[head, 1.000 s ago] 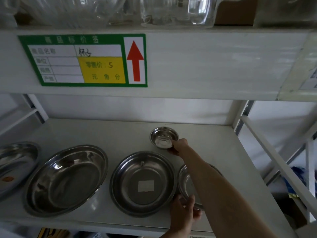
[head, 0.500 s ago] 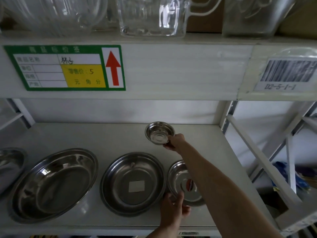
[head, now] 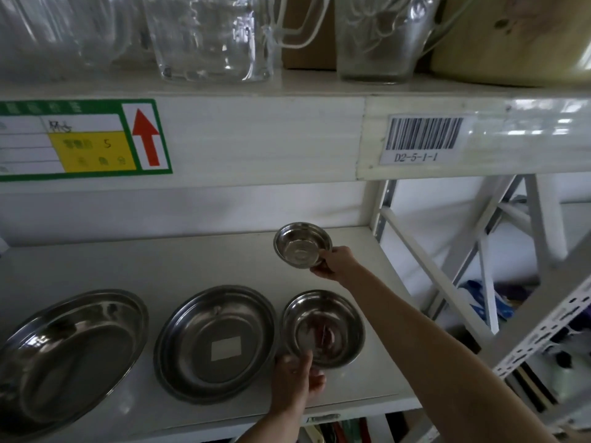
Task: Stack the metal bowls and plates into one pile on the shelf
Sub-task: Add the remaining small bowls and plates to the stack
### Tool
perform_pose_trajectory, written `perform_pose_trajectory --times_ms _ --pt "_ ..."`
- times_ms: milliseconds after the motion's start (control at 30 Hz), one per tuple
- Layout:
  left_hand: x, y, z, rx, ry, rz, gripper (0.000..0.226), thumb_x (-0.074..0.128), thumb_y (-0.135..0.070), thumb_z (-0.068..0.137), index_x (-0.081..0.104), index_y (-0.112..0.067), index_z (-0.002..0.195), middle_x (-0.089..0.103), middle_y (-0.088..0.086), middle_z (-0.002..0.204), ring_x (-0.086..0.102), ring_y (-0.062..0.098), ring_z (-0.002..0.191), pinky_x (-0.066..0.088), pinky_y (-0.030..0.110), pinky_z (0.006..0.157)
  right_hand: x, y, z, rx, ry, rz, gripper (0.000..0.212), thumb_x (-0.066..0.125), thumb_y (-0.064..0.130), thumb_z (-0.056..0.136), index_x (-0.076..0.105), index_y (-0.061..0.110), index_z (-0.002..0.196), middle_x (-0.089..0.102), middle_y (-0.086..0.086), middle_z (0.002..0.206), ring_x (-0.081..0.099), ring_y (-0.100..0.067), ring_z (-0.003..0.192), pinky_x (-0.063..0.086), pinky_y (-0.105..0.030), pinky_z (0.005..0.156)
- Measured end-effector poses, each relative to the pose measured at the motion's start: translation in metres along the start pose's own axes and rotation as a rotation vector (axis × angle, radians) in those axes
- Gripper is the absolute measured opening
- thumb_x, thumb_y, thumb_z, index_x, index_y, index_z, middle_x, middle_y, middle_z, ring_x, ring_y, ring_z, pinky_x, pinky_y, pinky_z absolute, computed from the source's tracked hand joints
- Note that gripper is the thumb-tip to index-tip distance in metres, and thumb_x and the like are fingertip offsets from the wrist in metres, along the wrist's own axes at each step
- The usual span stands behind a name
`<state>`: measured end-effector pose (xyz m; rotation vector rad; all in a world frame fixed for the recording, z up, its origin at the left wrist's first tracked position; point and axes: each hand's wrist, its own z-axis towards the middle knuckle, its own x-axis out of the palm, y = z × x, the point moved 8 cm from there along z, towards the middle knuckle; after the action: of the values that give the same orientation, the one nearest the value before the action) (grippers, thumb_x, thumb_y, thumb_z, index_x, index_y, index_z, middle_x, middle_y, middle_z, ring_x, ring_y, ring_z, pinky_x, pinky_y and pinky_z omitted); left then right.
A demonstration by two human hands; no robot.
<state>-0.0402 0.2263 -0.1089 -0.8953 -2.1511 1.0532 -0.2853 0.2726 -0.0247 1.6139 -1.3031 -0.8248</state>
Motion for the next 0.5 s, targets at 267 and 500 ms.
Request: perform_pose_trajectory --times_ms 267,500 --pt "-0.001 0.002 -0.006 -0.008 0.051 -0.003 0.02 0.063 -0.022 0.089 0.056 -0.004 0.092 0.067 0.022 0.072 0.064 0.028 0.061 0.056 0.034 0.056 -0.08 -0.011 -0.032 0.008 -0.127 -0.027 0.01 0.06 0.0 0.089 0.066 -0.002 0.081 0.067 -0.019 0.074 0.068 -0.03 0.067 0.058 -0.051 0.086" --pt "-0.001 0.008 -0.008 -0.031 0.082 -0.016 0.031 0.064 -0.022 0.088 0.055 0.003 0.105 0.066 0.029 0.082 0.064 0.03 0.064 0.054 0.03 0.047 -0.136 -0.032 -0.066 0.045 -0.25 0.02 0.007 0.06 -0.002 0.087 0.065 0.001 0.083 0.067 -0.019 0.079 0.068 -0.032 0.074 0.059 -0.05 0.082"
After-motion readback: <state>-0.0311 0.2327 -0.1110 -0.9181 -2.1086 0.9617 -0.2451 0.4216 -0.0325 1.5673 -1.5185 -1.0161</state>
